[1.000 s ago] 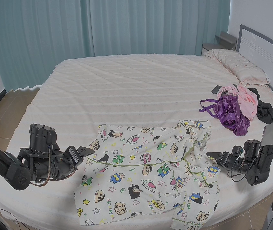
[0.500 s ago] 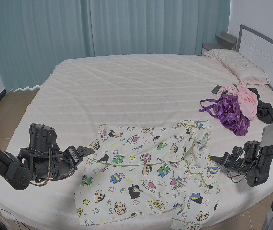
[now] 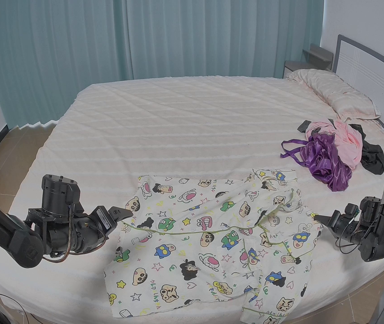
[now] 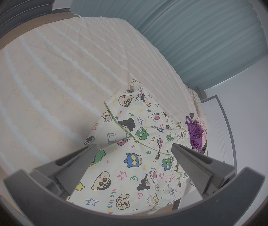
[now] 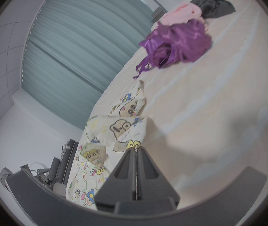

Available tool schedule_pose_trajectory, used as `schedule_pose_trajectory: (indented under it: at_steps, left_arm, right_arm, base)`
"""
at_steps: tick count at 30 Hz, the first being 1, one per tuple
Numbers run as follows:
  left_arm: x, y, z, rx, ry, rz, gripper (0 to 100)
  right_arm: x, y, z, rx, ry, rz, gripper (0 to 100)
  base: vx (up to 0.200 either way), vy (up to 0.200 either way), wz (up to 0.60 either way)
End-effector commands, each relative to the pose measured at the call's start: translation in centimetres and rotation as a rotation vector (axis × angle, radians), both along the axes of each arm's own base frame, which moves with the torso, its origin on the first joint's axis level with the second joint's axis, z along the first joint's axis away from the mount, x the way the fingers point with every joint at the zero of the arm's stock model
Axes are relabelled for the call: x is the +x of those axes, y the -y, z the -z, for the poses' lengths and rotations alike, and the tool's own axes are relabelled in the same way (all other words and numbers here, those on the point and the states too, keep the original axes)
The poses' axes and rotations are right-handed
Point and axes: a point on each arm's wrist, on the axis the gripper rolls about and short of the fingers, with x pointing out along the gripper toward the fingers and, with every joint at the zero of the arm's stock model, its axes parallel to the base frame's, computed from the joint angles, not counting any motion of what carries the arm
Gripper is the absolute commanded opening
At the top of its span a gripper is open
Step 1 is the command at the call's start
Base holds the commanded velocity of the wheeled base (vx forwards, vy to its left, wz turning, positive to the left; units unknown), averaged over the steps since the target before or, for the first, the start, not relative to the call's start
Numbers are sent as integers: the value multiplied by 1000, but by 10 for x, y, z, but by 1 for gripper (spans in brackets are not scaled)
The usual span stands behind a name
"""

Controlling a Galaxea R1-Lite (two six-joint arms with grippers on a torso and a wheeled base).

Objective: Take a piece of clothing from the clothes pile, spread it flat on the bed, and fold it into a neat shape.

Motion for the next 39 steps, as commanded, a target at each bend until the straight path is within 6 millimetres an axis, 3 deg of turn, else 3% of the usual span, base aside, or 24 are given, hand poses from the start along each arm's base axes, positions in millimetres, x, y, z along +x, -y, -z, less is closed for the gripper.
schedule_pose_trajectory:
  at_steps: [1, 12, 27, 28, 33, 39]
  left_arm:
    - [0, 0, 1, 2, -2, -1, 100]
    - [0, 0, 1, 5, -3, 1, 100]
    - [2, 1, 6, 7, -20, 0, 100]
    - [3, 1, 7, 10, -26, 1, 100]
    - [4, 1, 11, 13, -39, 0, 100]
    - [3, 3, 11, 12, -40, 7, 100]
  right_arm:
    - [-4, 19, -9, -10, 31, 60, 0]
    - [-4, 45, -7, -20, 48, 140, 0]
    - [-1, 59, 0, -31, 49, 172, 0]
    - [0, 60, 0, -32, 53, 174, 100]
    - [0, 61, -3, -35, 64, 177, 100]
    - [0, 61, -22, -48, 113, 180, 100]
  base:
    - [0, 0, 0]
    - [0, 0, 0]
    - [0, 0, 0]
    - [0, 0, 0]
    - [0, 0, 0]
    - [0, 0, 0]
